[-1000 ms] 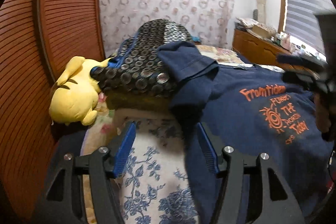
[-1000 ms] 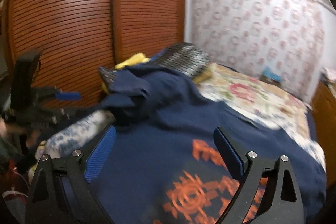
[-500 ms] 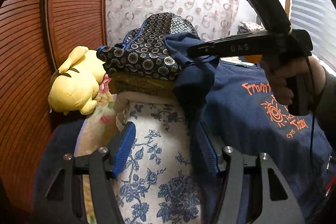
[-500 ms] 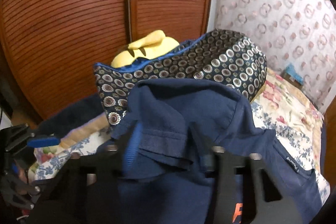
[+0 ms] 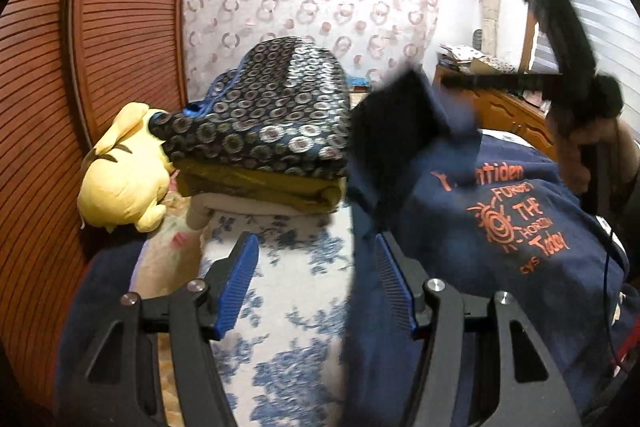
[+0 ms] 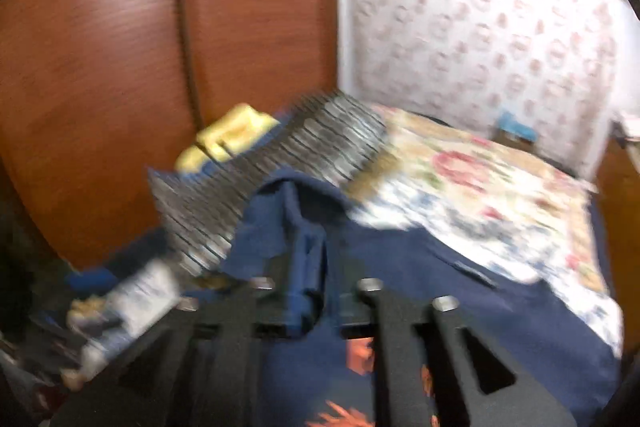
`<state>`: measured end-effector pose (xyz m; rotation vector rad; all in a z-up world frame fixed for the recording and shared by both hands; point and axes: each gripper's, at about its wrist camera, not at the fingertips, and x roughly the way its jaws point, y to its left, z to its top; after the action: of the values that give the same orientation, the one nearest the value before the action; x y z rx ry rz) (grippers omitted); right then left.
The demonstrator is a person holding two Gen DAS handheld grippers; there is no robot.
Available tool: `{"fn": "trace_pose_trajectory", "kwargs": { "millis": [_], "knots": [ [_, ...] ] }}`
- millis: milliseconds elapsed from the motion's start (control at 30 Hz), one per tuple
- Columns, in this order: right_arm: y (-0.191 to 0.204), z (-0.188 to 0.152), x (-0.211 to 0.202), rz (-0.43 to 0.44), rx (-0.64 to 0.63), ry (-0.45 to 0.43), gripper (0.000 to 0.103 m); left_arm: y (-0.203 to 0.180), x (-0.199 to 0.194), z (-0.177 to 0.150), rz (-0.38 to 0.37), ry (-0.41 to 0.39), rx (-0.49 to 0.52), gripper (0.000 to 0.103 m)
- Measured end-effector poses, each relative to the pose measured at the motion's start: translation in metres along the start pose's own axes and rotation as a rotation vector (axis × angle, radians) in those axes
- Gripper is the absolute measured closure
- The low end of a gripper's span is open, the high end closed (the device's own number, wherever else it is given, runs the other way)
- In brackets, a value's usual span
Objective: Fold small clothes
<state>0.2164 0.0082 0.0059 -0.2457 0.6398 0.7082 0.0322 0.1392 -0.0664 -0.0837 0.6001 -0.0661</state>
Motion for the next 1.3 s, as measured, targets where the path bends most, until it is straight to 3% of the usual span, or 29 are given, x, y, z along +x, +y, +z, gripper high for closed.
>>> {"fn": "trace_pose_trajectory", "kwargs": {
  "millis": [33,200,500,767,833,867,933,1033,1133,1200,1300],
  "knots": [
    [-0.006,-0.006,0.003,-0.019,-0.005,0.029,0.057,-0.003,0.001,0.001,-0.003,0.003,0.004,0.043],
    [-0.031,-0.025,0.010,-0.061,0.002,0.068,0.056,-0.019,0.015,0.002,-0.017,0.041,0.032,0.043],
    [-0.046,-0.060,0.034,0.010,0.054,0.194,0.056,-0.037,0.046,0.000,0.011,0.156,0.108,0.043],
    [-0.045,-0.080,0.042,0.077,0.083,0.254,0.056,-0.040,0.068,-0.004,0.048,0.230,0.157,0.043],
    [-0.046,-0.082,0.046,0.080,0.065,0.272,0.073,-0.038,0.069,-0.005,0.031,0.244,0.147,0.043],
    [-0.047,-0.082,0.046,0.096,0.062,0.274,0.092,-0.037,0.070,-0.005,0.025,0.247,0.141,0.043],
    [-0.052,-0.080,0.040,0.137,0.059,0.266,0.098,-0.033,0.071,-0.005,0.006,0.252,0.119,0.043],
    [-0.070,-0.072,0.023,0.060,0.081,0.242,0.099,-0.026,0.071,-0.006,-0.032,0.258,0.081,0.041],
    [-0.096,-0.070,0.011,-0.142,0.128,0.253,0.093,-0.027,0.069,-0.008,-0.025,0.256,0.091,0.041],
    [-0.104,-0.071,0.004,-0.146,0.145,0.240,0.078,-0.027,0.068,-0.009,-0.027,0.256,0.087,0.041],
    [-0.099,-0.074,-0.003,-0.132,0.128,0.223,0.071,-0.027,0.069,-0.008,-0.027,0.256,0.088,0.040]
  ]
}}
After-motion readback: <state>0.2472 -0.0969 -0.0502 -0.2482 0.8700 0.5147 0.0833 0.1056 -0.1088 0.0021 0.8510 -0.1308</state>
